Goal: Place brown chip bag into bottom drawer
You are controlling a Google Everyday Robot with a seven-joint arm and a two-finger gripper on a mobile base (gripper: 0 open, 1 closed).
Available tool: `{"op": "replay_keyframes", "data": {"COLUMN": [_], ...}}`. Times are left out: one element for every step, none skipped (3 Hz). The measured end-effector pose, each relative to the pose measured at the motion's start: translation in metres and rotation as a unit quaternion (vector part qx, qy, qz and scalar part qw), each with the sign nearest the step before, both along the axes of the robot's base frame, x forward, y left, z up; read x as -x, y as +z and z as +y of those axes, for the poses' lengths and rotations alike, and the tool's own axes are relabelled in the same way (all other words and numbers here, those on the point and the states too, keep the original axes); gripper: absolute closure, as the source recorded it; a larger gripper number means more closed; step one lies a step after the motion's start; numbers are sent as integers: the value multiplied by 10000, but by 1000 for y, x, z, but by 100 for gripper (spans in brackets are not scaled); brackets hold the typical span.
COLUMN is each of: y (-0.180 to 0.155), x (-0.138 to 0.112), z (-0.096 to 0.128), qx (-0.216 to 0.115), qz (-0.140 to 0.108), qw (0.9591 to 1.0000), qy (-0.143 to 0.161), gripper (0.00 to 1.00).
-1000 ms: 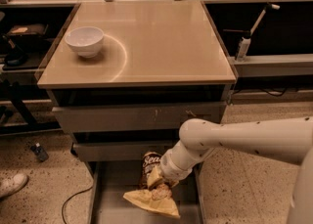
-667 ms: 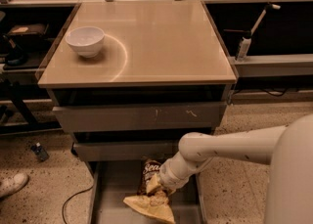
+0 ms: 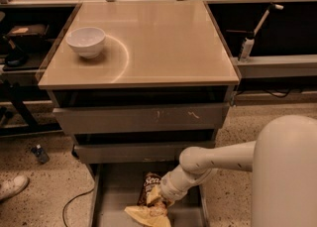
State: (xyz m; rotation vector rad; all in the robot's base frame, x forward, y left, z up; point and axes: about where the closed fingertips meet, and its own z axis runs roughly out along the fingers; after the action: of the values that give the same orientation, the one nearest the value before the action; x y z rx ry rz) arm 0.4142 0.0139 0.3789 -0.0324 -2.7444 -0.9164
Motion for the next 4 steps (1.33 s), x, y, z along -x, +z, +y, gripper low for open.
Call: {"op": "replay_keyframes", "data": {"y": [0, -36, -83, -109], "x": [0, -4, -20, -34], "z": [0, 8, 16, 20], "qx": [0, -55, -97, -170], "qz": [0, 126, 212, 232], "qw": [10000, 9999, 9997, 9995], "qy": [0, -8, -80, -146], "gripper": [100, 100, 100, 100]}}
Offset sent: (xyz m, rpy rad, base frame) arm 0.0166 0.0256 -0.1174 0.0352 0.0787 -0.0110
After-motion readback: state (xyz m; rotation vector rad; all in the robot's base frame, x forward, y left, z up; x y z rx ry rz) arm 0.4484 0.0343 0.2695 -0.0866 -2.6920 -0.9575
